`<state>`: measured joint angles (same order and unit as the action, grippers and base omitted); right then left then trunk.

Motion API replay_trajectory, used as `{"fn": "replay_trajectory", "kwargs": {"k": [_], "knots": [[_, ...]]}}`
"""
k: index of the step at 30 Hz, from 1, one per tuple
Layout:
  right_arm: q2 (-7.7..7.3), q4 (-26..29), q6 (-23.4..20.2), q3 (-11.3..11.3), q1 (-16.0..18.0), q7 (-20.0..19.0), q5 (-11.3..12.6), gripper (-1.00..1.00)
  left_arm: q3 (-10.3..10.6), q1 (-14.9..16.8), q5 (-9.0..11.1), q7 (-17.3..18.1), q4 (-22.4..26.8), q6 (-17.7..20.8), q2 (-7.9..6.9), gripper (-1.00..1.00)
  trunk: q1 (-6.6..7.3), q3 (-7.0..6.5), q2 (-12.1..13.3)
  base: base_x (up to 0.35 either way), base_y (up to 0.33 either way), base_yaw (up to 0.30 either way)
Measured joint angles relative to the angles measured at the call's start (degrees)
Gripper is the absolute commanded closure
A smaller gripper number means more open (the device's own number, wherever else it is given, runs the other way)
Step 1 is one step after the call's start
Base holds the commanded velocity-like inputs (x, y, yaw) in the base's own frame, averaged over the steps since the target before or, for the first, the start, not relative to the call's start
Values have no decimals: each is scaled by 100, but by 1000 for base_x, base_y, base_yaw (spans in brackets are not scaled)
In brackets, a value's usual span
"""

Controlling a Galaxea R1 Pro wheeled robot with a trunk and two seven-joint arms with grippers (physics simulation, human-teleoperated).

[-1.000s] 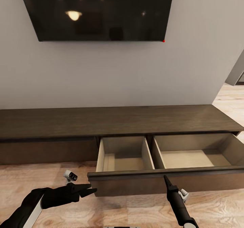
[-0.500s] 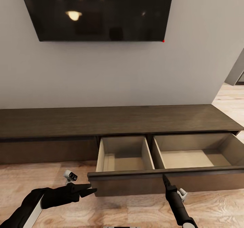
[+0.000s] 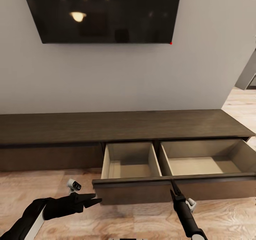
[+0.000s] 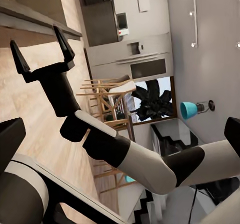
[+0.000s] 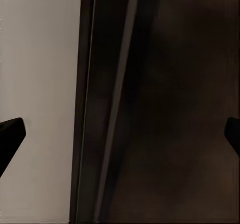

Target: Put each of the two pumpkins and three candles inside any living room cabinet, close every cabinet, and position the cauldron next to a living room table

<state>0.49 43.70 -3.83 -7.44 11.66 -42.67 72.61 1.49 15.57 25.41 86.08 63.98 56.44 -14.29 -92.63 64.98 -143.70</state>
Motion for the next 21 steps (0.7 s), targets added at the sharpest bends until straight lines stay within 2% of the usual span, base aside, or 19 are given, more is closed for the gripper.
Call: {"fn": "replay_trajectory", "kwargs": {"k": [5,15,18,21], "knots": [[0,-33,-16,0,0,2,-1,-100,-2,2,0,0,-2,0,1,-100,0,0,0,-185,0,0],[-7,-44,-71,1,0,68,-4,-100,-4,3,-1,0,-7,0,2,-100,2,0,0,-19,0,0],[-18,-39,-102,-1,0,328,-15,-100,-4,4,0,0,-7,0,0,-100,2,0,0,-1,0,0],[-12,-40,-374,9,3,588,-14,-100,-4,5,0,0,-7,0,-5,-100,2,0,0,0,0,0]]}}
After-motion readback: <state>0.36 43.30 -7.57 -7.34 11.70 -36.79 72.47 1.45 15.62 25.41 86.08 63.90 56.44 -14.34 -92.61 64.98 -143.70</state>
